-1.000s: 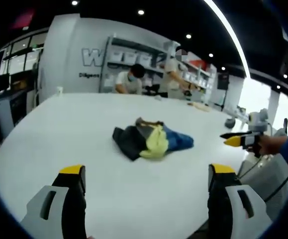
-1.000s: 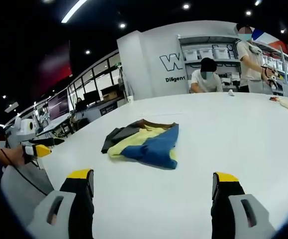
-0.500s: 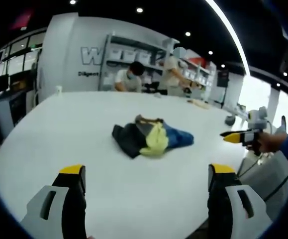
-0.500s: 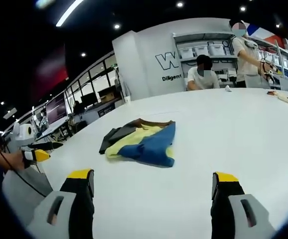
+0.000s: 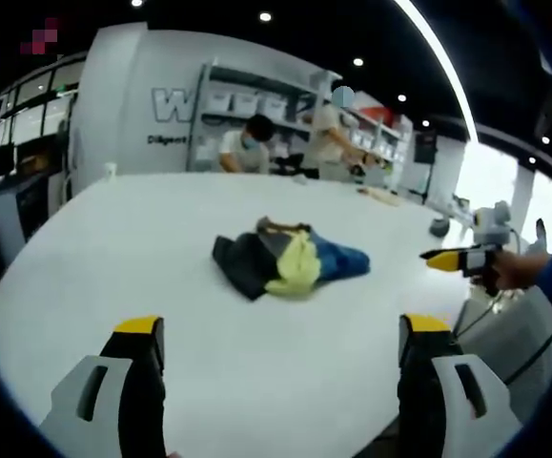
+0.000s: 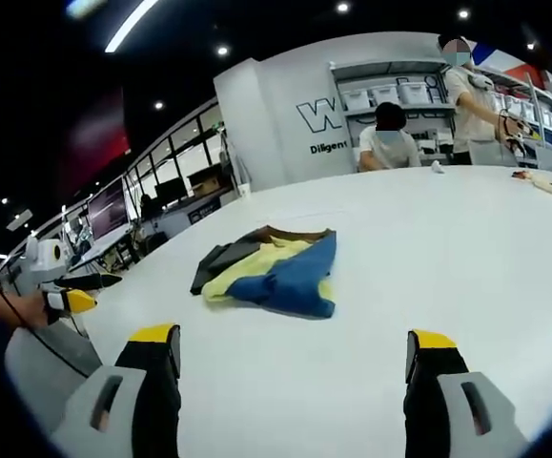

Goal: Fold the garment on the visible template until the final outline fits inside the template.

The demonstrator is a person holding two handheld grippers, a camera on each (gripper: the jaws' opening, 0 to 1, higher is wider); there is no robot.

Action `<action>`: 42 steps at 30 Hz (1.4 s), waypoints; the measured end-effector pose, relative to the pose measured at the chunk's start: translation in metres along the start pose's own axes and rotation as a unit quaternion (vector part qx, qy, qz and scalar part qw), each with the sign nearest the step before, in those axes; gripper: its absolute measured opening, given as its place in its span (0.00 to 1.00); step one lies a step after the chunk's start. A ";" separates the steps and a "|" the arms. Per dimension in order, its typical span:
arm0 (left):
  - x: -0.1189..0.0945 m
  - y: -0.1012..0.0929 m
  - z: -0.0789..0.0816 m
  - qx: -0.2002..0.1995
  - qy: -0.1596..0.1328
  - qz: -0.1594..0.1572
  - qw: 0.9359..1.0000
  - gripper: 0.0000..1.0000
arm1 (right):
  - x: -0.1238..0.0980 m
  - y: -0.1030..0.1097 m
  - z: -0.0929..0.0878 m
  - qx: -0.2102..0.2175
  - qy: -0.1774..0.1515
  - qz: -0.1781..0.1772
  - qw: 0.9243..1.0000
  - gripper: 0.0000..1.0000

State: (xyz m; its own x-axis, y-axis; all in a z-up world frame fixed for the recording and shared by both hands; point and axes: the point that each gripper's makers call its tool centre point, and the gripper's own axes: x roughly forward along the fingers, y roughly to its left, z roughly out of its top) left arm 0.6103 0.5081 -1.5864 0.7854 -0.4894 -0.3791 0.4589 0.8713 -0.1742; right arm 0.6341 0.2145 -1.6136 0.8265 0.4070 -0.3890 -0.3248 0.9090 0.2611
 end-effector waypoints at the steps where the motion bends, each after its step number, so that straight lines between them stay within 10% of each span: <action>1: 0.000 0.001 0.000 0.000 0.000 0.000 1.000 0.98 | 0.000 0.000 0.000 0.000 0.000 0.000 1.000 0.99; 22: 0.010 -0.006 -0.006 -0.001 0.013 -0.028 1.000 0.95 | 0.002 0.001 0.004 0.001 -0.001 0.003 1.000 0.97; 34: 0.074 0.000 0.062 -0.020 -0.037 -0.063 0.997 0.89 | -0.005 -0.003 -0.002 0.010 -0.002 -0.003 1.000 0.96; 42: 0.128 -0.009 0.079 0.068 0.021 -0.099 0.993 0.76 | -0.007 -0.005 -0.005 0.020 -0.002 -0.012 1.000 0.94</action>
State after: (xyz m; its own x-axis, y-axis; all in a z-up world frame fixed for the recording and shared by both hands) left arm 0.7399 0.4349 -1.5615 0.6572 -0.6462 -0.3880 0.6567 0.7435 -0.1259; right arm 0.6272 0.2075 -1.6164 0.8360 0.3847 -0.3912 -0.2863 0.9141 0.2871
